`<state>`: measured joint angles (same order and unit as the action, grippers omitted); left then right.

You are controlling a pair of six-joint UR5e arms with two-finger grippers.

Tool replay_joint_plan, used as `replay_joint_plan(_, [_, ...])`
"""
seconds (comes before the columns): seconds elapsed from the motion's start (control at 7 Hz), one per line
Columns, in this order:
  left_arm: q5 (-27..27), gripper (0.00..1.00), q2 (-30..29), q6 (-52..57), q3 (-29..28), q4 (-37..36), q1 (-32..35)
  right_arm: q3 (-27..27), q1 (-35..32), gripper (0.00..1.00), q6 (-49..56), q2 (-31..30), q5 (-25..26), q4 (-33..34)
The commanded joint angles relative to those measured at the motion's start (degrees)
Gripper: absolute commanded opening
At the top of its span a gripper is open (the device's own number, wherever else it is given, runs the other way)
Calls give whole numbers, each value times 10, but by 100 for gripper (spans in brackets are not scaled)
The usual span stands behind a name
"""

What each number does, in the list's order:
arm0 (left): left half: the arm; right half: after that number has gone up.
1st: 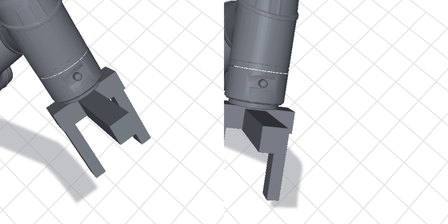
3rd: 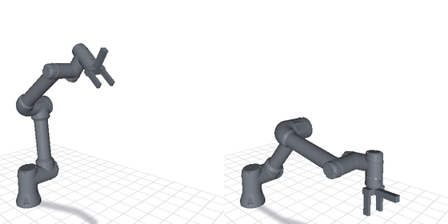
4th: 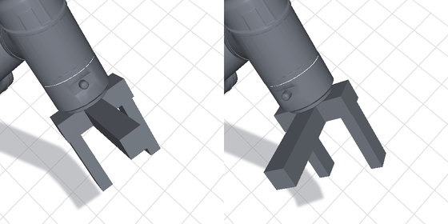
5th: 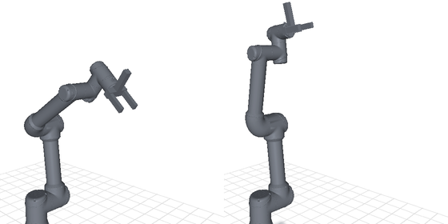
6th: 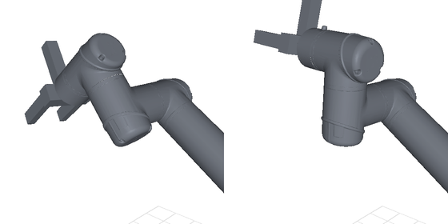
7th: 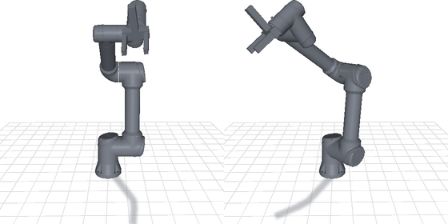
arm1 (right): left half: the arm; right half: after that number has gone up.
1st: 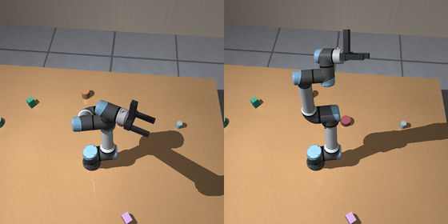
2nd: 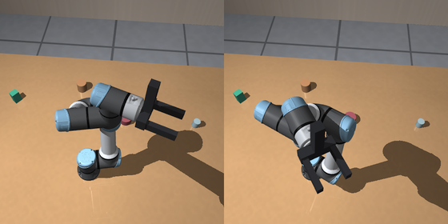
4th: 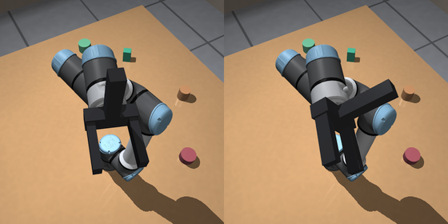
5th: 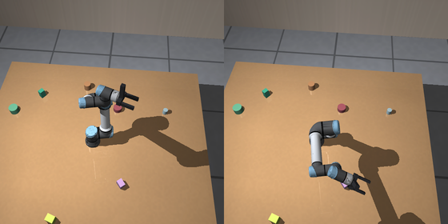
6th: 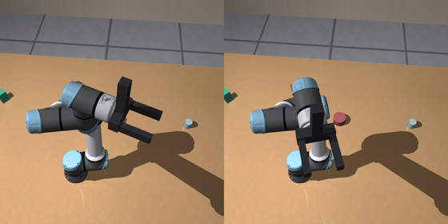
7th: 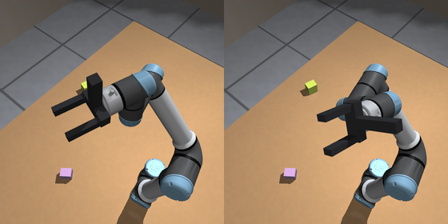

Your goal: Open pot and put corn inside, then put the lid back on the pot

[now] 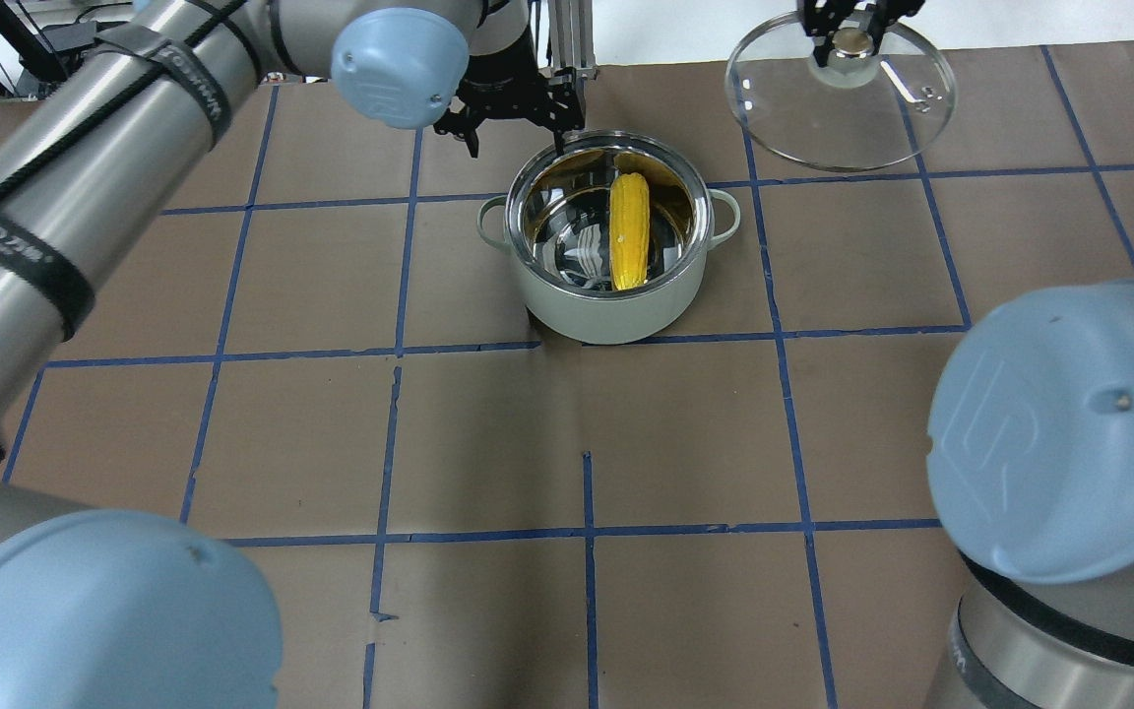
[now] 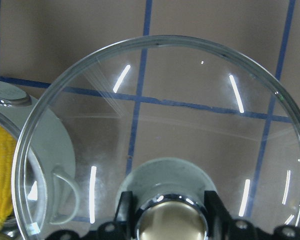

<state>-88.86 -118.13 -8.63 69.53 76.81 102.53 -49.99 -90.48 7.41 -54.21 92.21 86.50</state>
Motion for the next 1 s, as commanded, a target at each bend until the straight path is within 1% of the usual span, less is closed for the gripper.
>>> replay_joint_plan(0.0, [-2, 100, 98, 71, 90, 22, -74, -2, -85, 8, -118, 21, 15, 23])
replay_joint_plan(0.14, [-3, 100, 139, 103, 128, 28, -103, -3, -107, 8, -145, 29, 16, 38])
replay_joint_plan(0.29, [-3, 100, 170, 108, 133, 73, -117, -12, -127, 8, -176, 36, 17, 63])
replay_joint_plan(0.43, [-35, 100, 191, 109, 130, 119, -117, -35, -144, 8, -193, 38, 48, 104])
replay_joint_plan(0.57, [-51, 100, 210, 109, 142, 125, -115, -63, -157, 8, -196, 34, 60, 143])
replay_joint_plan(0.71, [-45, 100, 221, 109, 143, 123, -120, -82, -159, 8, -196, 27, 60, 160])
replay_joint_plan(0.86, [-47, 100, 223, 109, 143, 124, -117, -84, -160, 8, -197, 22, 54, 159])
